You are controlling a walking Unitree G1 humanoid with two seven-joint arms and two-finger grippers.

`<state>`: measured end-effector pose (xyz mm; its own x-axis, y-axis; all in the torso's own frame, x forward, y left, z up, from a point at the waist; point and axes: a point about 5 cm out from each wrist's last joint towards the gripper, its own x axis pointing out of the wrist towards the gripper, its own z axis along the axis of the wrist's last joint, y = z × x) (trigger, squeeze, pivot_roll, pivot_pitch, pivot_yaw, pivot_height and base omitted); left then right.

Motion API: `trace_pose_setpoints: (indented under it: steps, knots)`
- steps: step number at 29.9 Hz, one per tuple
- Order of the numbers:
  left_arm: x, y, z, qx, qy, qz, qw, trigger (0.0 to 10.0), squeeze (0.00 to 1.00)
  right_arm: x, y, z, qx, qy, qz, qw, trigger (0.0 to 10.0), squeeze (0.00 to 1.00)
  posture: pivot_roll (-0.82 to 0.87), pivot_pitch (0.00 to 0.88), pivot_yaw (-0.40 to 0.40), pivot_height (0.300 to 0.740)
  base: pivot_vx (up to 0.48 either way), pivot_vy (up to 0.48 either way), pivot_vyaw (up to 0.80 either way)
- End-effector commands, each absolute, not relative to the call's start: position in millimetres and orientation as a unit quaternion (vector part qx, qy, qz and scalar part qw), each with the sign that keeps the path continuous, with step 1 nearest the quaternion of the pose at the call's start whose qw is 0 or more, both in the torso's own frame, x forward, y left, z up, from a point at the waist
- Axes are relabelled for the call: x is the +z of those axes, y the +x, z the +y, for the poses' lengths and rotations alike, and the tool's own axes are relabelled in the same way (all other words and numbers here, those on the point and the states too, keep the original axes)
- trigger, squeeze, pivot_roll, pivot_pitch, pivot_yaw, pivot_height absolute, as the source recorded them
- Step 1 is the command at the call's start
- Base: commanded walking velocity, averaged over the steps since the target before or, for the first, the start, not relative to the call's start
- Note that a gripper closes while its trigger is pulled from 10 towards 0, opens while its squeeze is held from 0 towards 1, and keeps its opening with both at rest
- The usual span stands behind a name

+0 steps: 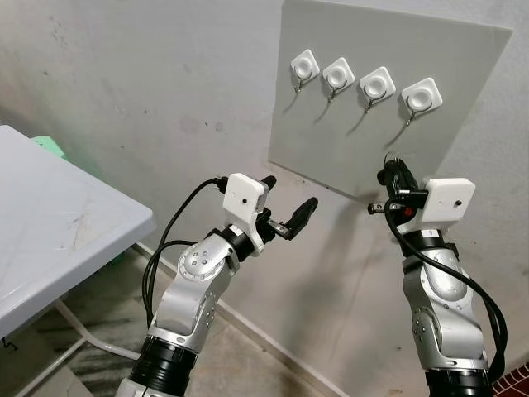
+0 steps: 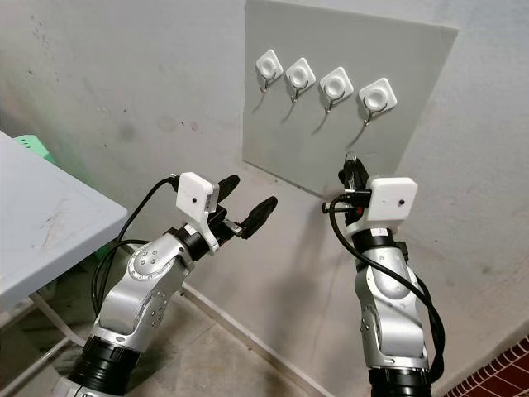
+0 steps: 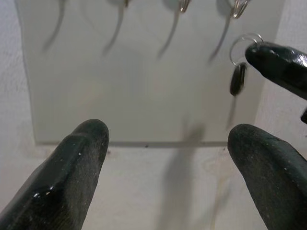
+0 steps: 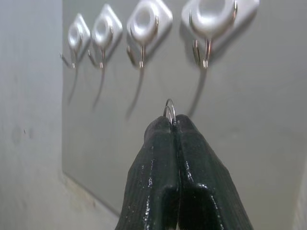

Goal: Hang keys on a hook

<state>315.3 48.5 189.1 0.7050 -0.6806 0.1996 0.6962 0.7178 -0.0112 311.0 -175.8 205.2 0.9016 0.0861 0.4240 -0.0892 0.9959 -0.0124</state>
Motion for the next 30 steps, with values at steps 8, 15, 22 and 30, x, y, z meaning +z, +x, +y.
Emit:
trace_pose_setpoints:
  steps: [8,15,22,30]
  knots:
    - [214,315,40,-0.394,-0.048,-0.125,0.909,10.0,0.0,230,321,-178,0.065,0.027,-0.262,0.963,10.0,0.0,-0.04,0.0,-0.016,0.74,0.0,0.0,0.0]
    - [219,313,37,-0.4,-0.057,-0.128,0.906,10.0,0.0,241,328,-184,0.065,0.027,-0.276,0.959,10.0,0.0,-0.04,0.0,-0.013,0.74,0.0,0.0,0.0]
    - [220,311,37,-0.402,-0.063,-0.126,0.905,10.0,0.0,249,335,-191,0.056,0.055,-0.284,0.956,10.0,0.0,-0.04,0.0,-0.014,0.74,0.0,0.0,0.0]
    - [221,310,38,-0.397,-0.071,-0.125,0.906,10.0,0.0,239,337,-196,0.059,0.128,-0.264,0.954,10.0,0.0,-0.03,0.0,-0.019,0.74,0.0,0.0,0.0]
